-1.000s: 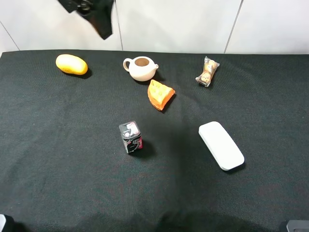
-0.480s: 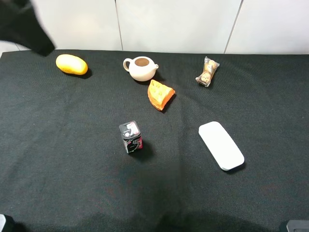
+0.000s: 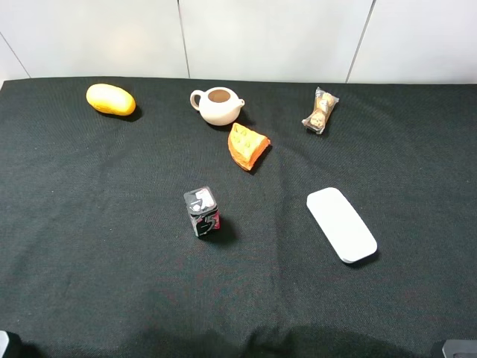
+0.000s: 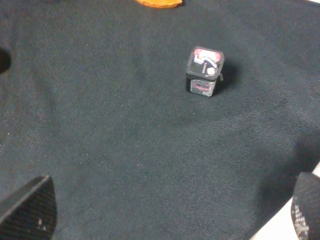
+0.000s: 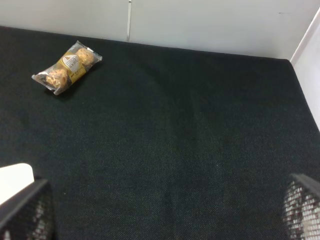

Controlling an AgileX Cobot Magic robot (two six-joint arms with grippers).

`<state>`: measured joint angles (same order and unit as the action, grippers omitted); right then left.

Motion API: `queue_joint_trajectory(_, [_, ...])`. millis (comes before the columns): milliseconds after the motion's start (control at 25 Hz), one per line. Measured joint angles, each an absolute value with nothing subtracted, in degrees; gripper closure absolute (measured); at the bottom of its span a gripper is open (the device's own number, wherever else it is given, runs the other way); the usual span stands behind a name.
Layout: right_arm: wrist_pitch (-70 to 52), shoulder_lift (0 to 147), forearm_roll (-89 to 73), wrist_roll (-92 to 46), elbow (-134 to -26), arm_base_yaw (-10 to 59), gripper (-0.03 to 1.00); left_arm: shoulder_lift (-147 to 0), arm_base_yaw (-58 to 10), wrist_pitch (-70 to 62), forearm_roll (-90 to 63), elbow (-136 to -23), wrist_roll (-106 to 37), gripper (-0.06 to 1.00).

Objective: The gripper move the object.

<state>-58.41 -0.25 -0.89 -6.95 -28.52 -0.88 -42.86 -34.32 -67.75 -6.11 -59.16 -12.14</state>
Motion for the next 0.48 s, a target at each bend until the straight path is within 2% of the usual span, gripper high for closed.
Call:
queue_joint_trajectory(200, [-58.4,-0.3,-0.9,-6.9,-28.5,-0.9,0.27,-33.4,-31.7,-67.8,-6.5,-54.4,-11.8,-0.05])
queue_joint_trajectory(480, [-58.4,-0.3,-0.9,-6.9,-28.5,-0.9,0.27,-22.2,-20.4,-66.4,-6.5,-44.7,-12.7,-0.05])
